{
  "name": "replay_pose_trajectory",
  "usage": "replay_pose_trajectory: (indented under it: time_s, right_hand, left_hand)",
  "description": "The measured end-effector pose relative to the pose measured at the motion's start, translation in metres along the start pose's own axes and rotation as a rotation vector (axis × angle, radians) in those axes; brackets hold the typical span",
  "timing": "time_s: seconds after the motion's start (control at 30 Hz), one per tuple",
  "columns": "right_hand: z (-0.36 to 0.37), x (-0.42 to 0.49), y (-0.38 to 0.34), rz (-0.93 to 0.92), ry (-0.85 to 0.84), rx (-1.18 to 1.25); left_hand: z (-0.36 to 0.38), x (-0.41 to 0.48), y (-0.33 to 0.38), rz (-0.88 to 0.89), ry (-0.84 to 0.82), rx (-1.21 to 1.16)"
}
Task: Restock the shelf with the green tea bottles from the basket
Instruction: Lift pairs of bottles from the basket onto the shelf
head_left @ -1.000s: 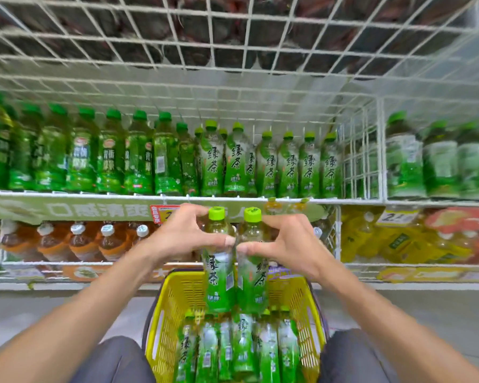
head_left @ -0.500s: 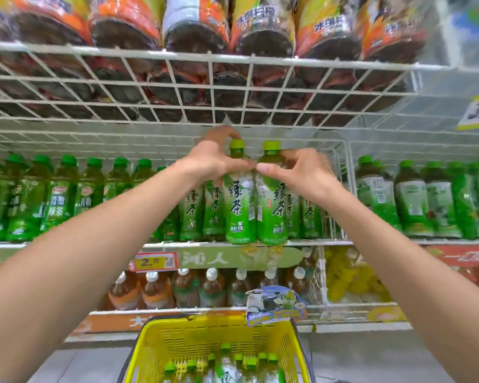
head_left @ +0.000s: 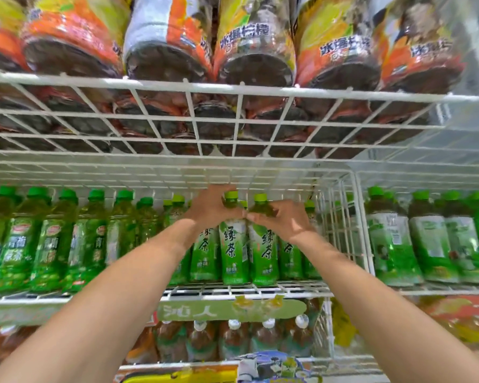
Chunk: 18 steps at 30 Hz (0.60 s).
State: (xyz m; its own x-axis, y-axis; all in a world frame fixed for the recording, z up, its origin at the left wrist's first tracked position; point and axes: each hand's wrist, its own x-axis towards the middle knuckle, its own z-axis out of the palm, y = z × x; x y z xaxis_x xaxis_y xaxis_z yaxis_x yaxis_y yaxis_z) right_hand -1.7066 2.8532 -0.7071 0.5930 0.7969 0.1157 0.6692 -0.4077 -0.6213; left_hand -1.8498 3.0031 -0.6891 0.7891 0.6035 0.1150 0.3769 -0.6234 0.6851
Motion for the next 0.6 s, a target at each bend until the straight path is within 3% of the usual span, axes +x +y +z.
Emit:
replay_pose_trajectory:
  time_s: [0.27, 0.6]
  right_hand:
    - [-0.002, 0.007, 0.014, -0.021, -0.119, -0.106]
    - [0.026, 0.009, 0.012, 0.066, 0.077, -0.102]
  left_hand:
    - [0.007, 0.028, -0.006, -0.011, -0.156, 0.212]
    - [0.014, 0.040, -0.014, -0.054, -0.117, 0.241]
